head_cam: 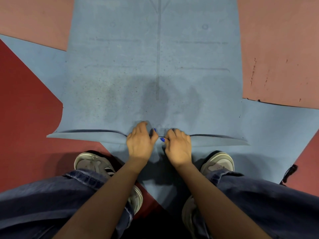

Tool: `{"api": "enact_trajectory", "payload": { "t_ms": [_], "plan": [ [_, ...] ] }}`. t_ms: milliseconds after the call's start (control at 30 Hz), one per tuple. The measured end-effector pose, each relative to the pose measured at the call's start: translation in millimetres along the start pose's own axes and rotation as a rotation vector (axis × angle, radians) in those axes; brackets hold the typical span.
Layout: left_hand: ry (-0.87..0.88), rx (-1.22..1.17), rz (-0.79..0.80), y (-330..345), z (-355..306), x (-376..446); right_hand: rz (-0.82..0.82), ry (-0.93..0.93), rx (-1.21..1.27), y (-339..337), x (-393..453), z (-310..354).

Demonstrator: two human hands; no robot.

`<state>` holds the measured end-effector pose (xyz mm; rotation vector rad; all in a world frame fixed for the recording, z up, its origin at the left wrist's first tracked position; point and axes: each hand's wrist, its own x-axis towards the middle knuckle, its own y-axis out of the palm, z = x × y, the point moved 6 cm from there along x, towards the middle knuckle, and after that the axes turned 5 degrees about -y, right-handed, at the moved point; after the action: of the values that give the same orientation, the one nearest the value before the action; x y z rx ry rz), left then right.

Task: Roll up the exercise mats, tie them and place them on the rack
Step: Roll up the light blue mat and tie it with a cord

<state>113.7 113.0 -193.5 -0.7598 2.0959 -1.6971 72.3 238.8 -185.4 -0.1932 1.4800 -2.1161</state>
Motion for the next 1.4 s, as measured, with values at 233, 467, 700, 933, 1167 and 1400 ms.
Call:
{"api": "enact_trajectory", "payload": {
  "t_ms": [233, 467, 700, 933, 1167, 1400],
  "plan": [
    [0.101, 0.111, 0.071, 3.3, -4.7, 3.1, 0.037, 0.011, 0.109, -2.1, 6.3, -1.6],
    [-0.009, 0.083, 0.049, 7.7, -2.7, -1.8, 0.169, 0.086, 0.133, -8.6, 13.0, -3.4],
    [-0.033, 0.143, 0.0, 13.1, -0.9, 3.6, 0.08, -0.065, -0.052, -7.2, 8.5, 5.5],
    [-0.006, 0.107, 0.185, 17.7, -3.8, 11.4, -0.08, 0.0, -0.189, -30.4, -10.7, -7.3],
    [0.096, 0.063, 0.278, 19.8, -5.1, 18.3, 0.234, 0.159, -0.013, -19.6, 6.5, -29.6],
    [0.16, 0.212, 0.515, 20.1, -6.9, 18.6, 0.237, 0.074, -0.15, -18.6, 12.9, -28.2]
  ]
}}
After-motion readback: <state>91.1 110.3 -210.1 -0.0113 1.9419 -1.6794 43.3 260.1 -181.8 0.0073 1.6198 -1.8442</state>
